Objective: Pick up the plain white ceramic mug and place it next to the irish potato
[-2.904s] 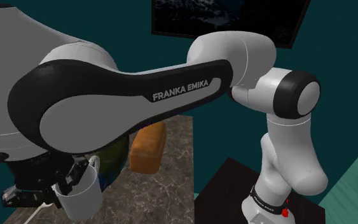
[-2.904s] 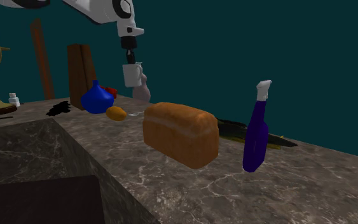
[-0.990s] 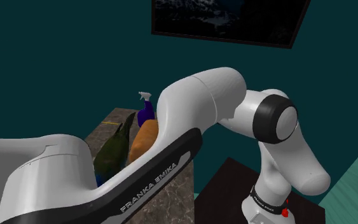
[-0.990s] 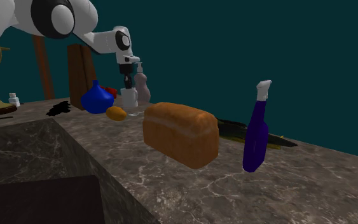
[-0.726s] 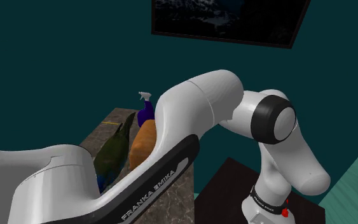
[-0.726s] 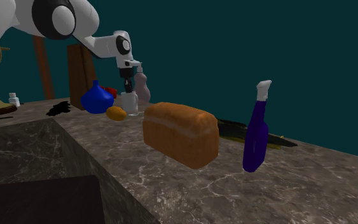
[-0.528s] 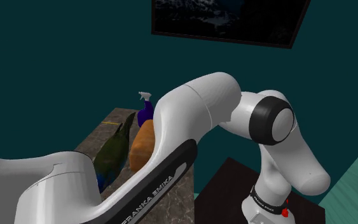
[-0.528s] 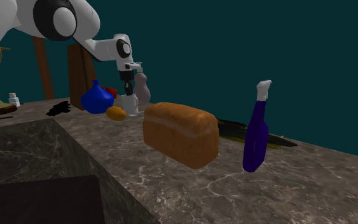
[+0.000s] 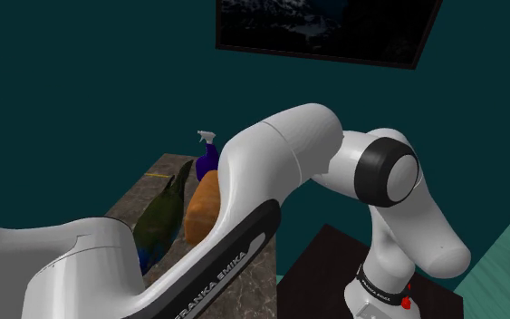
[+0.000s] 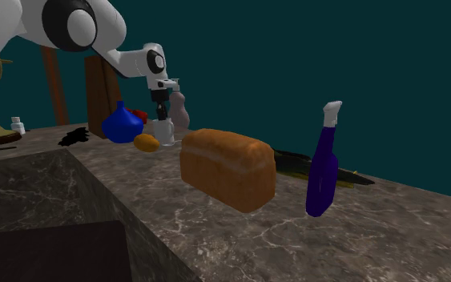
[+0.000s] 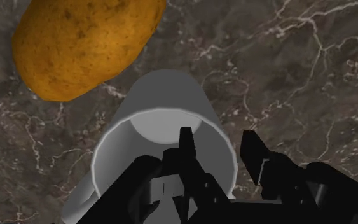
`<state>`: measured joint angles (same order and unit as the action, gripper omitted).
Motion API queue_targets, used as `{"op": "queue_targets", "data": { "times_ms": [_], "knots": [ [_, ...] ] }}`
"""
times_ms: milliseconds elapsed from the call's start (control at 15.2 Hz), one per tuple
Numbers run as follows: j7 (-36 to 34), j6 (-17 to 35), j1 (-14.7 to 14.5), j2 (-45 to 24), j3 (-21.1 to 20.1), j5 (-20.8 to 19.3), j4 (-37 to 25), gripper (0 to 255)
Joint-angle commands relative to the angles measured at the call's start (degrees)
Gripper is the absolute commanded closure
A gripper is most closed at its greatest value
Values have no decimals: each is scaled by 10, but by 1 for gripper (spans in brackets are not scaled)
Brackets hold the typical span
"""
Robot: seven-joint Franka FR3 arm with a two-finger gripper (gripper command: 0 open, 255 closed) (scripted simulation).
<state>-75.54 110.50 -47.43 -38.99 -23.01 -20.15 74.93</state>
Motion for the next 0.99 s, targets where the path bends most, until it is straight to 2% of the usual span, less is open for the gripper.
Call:
{"op": "queue_targets", "data": {
  "times_ms": [0, 264, 528, 924],
  "knots": [
    [0, 0, 0, -1, 0, 0, 0, 0],
    [0, 1, 0, 0, 0, 0, 1, 0],
    [8, -61, -7, 16, -6, 9, -46, 0],
    [8, -61, -7, 16, -6, 9, -46, 0]
  ]
}}
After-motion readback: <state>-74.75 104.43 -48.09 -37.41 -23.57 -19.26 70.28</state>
